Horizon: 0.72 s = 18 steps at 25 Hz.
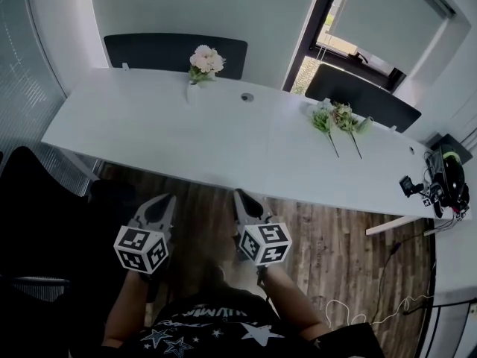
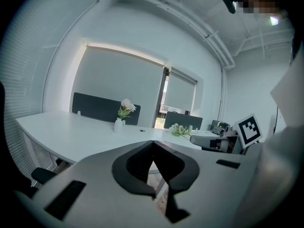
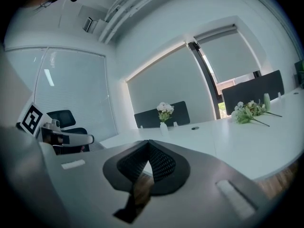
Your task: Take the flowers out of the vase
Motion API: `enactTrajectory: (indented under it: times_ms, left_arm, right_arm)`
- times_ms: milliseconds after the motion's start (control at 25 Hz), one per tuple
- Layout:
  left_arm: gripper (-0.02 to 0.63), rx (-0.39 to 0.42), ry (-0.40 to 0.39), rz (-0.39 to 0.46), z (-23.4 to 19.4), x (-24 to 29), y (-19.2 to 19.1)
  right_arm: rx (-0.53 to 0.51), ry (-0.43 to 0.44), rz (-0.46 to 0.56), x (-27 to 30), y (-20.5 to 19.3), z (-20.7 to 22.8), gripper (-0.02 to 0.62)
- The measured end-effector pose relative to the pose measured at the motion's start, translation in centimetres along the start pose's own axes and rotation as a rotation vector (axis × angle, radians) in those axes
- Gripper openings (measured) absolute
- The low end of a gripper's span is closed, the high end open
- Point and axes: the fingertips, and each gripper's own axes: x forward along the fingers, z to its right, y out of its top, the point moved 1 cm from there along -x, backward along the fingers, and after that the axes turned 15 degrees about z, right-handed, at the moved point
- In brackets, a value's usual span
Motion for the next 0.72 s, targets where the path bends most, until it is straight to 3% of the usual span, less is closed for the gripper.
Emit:
enactTrajectory:
  times_ms: [520, 720]
  left_arm:
    - [0.009, 0.02, 0.057, 0.008, -1.0, 5.2, 0.8]
    - [0.008, 0.027, 0.067, 0.021, -2.1, 6.3, 1.6]
  right_arm:
    - [0.029, 0.072, -0.039, 4.0, -0.1, 3.7, -0.002]
    - [0.017, 0.048, -0.039, 5.0, -0.3, 4.5, -0.002]
